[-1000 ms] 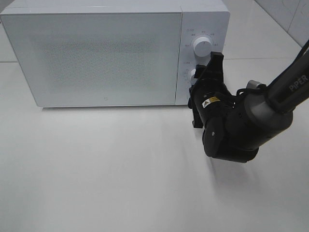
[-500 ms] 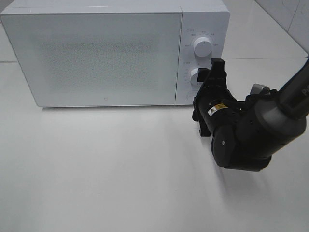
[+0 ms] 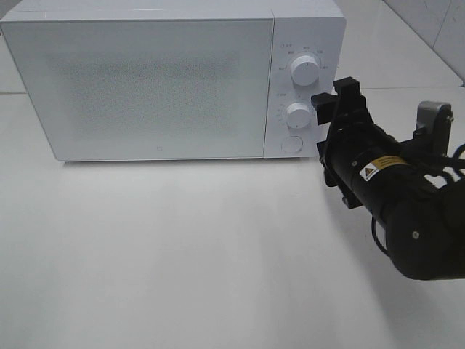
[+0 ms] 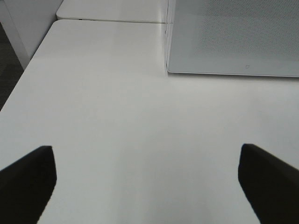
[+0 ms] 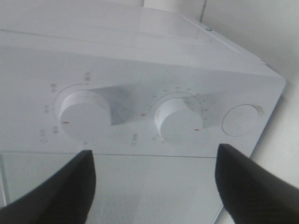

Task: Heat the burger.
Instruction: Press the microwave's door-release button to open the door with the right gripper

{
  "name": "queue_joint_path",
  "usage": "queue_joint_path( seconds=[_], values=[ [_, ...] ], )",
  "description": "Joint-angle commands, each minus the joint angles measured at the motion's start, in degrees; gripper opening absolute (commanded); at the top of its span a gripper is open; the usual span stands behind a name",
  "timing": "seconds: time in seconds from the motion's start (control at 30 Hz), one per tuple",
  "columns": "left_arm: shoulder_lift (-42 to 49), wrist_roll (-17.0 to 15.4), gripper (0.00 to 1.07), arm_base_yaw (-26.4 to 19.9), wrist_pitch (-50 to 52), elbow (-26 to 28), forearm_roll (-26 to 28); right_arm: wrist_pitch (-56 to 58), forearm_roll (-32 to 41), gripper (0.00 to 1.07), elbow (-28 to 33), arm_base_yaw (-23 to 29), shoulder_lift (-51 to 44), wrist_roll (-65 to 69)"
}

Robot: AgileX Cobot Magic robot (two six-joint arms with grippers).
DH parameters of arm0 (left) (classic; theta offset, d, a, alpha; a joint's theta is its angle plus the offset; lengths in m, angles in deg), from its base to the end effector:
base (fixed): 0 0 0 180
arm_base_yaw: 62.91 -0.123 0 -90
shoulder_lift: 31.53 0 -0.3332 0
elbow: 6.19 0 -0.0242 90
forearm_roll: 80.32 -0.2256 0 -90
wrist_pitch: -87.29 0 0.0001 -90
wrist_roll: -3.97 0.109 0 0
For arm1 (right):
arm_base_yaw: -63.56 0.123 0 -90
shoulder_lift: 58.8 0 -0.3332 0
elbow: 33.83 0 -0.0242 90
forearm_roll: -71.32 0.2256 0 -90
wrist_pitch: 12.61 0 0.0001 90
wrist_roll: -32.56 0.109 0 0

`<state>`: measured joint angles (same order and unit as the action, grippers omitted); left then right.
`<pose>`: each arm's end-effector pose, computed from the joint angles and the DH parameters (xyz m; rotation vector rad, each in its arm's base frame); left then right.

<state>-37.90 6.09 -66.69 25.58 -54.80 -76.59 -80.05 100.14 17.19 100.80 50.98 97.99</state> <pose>-0.0625 -0.0104 0.2604 -0.0249 2.0348 -0.0130 0.2736 0.1471 0.2209 0.9500 1.5227 1.1037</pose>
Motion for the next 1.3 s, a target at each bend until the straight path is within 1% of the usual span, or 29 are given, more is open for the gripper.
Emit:
queue_joint_path(
  seconds=[0.03, 0.07, 0.1, 0.2, 0.27, 0.3, 0.33, 0.37, 0.47, 0.53, 0.6, 0.63, 0.67, 0.7, 0.77, 0.8, 0.87, 0.9, 0.93, 0.97, 1.0, 1.03, 1.1, 1.13, 1.17, 1.2, 1.23, 1.27, 1.3],
  values=[
    [0.3, 0.1, 0.98, -0.1, 0.5, -0.2, 0.3, 4.1, -2.3, 0.70, 0.6, -0.3, -3.9, -7.6],
    [0.3, 0.1, 0.98, -0.1, 0.5, -0.2, 0.3, 6.6, -2.8, 0.70, 0.6, -0.3, -5.4, -11.1],
    [0.3, 0.1, 0.98, -0.1, 0.5, -0.2, 0.3, 11.6, -3.0, 0.70, 0.6, -0.3, -8.0, -17.2],
    [0.3, 0.1, 0.98, -0.1, 0.5, -0.2, 0.3, 14.2, -3.0, 0.70, 0.6, -0.3, -9.4, -20.3],
    [0.3, 0.1, 0.98, -0.1, 0.5, -0.2, 0.3, 22.6, -3.0, 0.70, 0.6, -0.3, -13.6, -33.3],
    [0.3, 0.1, 0.98, -0.1, 0.5, -0.2, 0.3, 22.6, -3.0, 0.70, 0.6, -0.3, -13.6, -33.3],
    [0.3, 0.1, 0.98, -0.1, 0.5, -0.2, 0.3, 24.9, -3.0, 0.70, 0.6, -0.3, -14.6, -36.9],
    [0.3, 0.1, 0.98, -0.1, 0.5, -0.2, 0.3, 29.5, -3.0, 0.70, 0.6, -0.4, -16.2, -42.5],
    [0.3, 0.1, 0.98, -0.1, 0.5, -0.2, 0.3, 31.9, -3.0, 0.70, 0.6, -0.5, -17.0, -45.1],
    [0.3, 0.1, 0.98, -0.1, 0.5, -0.2, 0.3, 40.1, -3.0, 0.70, 0.6, -0.5, -19.5, -54.4],
    [0.3, 0.1, 0.98, -0.1, 0.5, -0.2, 0.3, 41.7, -3.0, 0.70, 0.6, -0.5, -20.0, -56.1],
    [0.3, 0.1, 0.98, -0.1, 0.5, -0.2, 0.3, 45.7, -3.0, 0.70, 0.5, -0.5, -21.0, -60.0],
    [0.3, 0.1, 0.98, -0.1, 0.5, -0.2, 0.3, 45.7, -3.0, 0.70, 0.5, -0.5, -21.0, -60.0],
    [0.3, 0.1, 0.98, -0.1, 0.5, -0.2, 0.3, 49.7, -3.0, 0.70, 0.2, -0.5, -21.7, -63.3],
    [0.3, 0.1, 0.98, -0.1, 0.5, -0.2, 0.3, 51.1, -3.1, 0.70, -0.1, -0.5, -21.9, -64.7],
    [0.3, 0.1, 0.98, -0.1, 0.5, -0.2, 0.3, 54.5, -3.1, 0.70, -0.5, -0.5, -22.7, -67.8],
    [0.3, 0.1, 0.98, -0.1, 0.5, -0.2, 0.3, 56.1, -3.1, 0.70, -0.9, -0.5, -23.1, -68.9],
    [0.3, 0.1, 0.98, -0.1, 0.5, -0.2, 0.3, 61.0, -3.2, 0.70, -2.2, -0.5, -23.7, -70.8],
    [0.3, 0.1, 0.98, -0.1, 0.5, -0.2, 0.3, 61.0, -3.2, 0.70, -2.2, -0.5, -23.7, -70.8],
    [0.3, 0.1, 0.98, -0.1, 0.5, -0.2, 0.3, 66.9, -5.2, 0.70, -4.1, -0.5, -23.9, -71.2],
    [0.3, 0.1, 0.98, -0.1, 0.5, -0.2, 0.3, 69.4, -6.4, 0.70, -4.8, -0.5, -23.9, -71.2],
    [0.3, 0.1, 0.98, -0.1, 0.5, -0.2, 0.3, 69.4, -6.4, 0.70, -4.8, -0.5, -23.9, -71.2],
    [0.3, 0.1, 0.98, -0.1, 0.5, -0.2, 0.3, 77.8, -12.1, 0.70, -7.6, -0.5, -24.0, -69.4],
    [0.3, 0.1, 0.98, -0.1, 0.5, -0.2, 0.3, 77.8, -12.1, 0.70, -7.6, -0.5, -24.0, -69.4],
    [0.3, 0.1, 0.98, -0.1, 0.5, -0.2, 0.3, 82.6, -16.4, 0.70, -9.6, -0.5, -24.5, -67.6],
    [0.3, 0.1, 0.98, -0.1, 0.5, -0.2, 0.3, 84.9, -18.0, 0.70, -10.5, -0.5, -24.8, -66.6],
    [0.3, 0.1, 0.98, -0.1, 0.5, -0.2, 0.3, 84.9, -18.0, 0.70, -10.5, -0.5, -24.8, -66.6],
    [0.3, 0.1, 0.98, -0.1, 0.5, -0.2, 0.3, 90.0, -20.3, 0.70, -12.0, -0.5, -25.8, -65.8],
    [0.3, 0.1, 0.98, -0.1, 0.5, -0.2, 0.3, 92.2, -21.1, 0.70, -12.7, -0.5, -26.4, -65.4]
  ],
)
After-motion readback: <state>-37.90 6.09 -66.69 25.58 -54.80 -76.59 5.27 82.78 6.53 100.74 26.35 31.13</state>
